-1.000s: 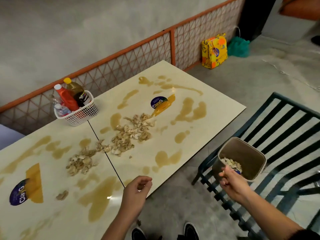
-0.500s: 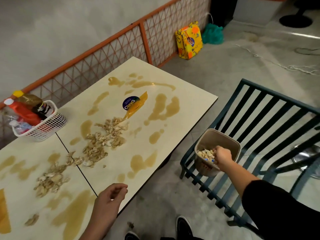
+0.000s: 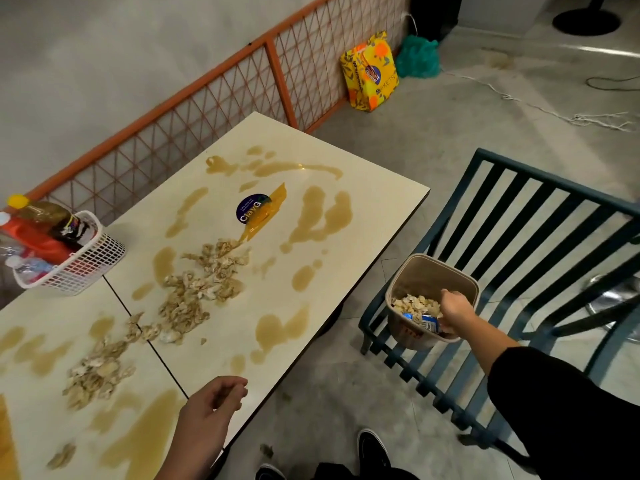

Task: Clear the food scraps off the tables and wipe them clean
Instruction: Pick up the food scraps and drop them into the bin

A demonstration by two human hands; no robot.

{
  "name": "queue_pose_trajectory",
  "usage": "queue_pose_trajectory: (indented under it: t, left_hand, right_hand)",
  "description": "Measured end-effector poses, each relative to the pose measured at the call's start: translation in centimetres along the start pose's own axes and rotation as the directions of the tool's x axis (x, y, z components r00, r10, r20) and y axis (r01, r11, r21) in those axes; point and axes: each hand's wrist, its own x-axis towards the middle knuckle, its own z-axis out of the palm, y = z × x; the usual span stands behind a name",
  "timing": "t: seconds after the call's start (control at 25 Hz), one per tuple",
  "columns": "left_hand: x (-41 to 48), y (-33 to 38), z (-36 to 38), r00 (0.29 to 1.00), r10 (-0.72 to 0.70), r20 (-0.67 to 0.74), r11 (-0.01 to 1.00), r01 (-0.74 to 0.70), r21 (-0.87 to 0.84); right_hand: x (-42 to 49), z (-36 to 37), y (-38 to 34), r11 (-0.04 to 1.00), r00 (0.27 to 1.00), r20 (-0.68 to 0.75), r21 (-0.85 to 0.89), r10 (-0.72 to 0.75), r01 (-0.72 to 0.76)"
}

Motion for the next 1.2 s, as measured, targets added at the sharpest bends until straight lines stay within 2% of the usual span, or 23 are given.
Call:
queue_pose_trajectory:
  t: [0.08,0.16,0.24,0.32,0.4,0.6,0.76,0.92,1.08,1.2]
  left_hand:
    - [0.3,0.2,-0.1,1.000,-0.004,0.011,1.000,0.003,0.004]
    - [0.6,0.3,-0.2,1.000,-0.008,0.012,1.000,0.008,-0.006]
    - [0.8,0.2,-0.2,1.000,-0.008,0.011,1.000,0.008,-0.014]
    - [1.0,0.2,-0.3,1.000,-0.014,0.003,0.999,0.015,-0.035]
    - [1.1,-0.1,-0.6,1.000,-0.020,-0.005,0.999,0.020,-0.047]
    - [0.8,-1.7,-2.1,0.998,-0.053,-0.018,0.995,0.051,-0.087]
    - [0.3,-3.7,-4.7,0.990,-0.106,-0.097,0.978,0.086,-0.189]
    - [-0.2,-6.4,-7.4,0.978,-0.138,-0.156,0.961,0.094,-0.260]
    - [-0.8,-10.2,-10.6,0.965,-0.205,-0.163,0.946,0.153,-0.285]
    - [-0.9,-13.3,-13.5,0.958,-0.236,-0.165,0.943,0.185,-0.278]
  right_hand:
    - [-1.7,-0.1,-0.4,0.999,1.000,0.009,0.034,0.012,-0.012]
    - [-3.7,0.0,-0.9,0.989,0.999,0.038,0.144,0.036,-0.041]
    - [-5.7,0.5,-1.2,0.959,0.994,0.094,0.270,0.061,-0.084]
    - [-7.9,1.7,-1.1,0.945,0.983,0.170,0.305,0.067,-0.117]
    - [-10.4,3.5,-1.0,0.960,0.969,0.247,0.267,0.018,-0.086]
    - [-17.3,9.4,-2.4,0.986,0.905,0.392,0.097,-0.165,0.138]
    - [-22.0,14.6,-4.6,0.956,0.805,0.540,-0.001,-0.247,0.294]
    - [-26.2,18.1,-6.9,0.913,0.727,0.626,-0.057,-0.282,0.403]
    - [-29.2,22.2,-8.5,0.801,0.657,0.675,-0.162,-0.336,0.576]
    - [-30.9,26.5,-9.4,0.563,0.562,0.722,-0.288,-0.404,0.775]
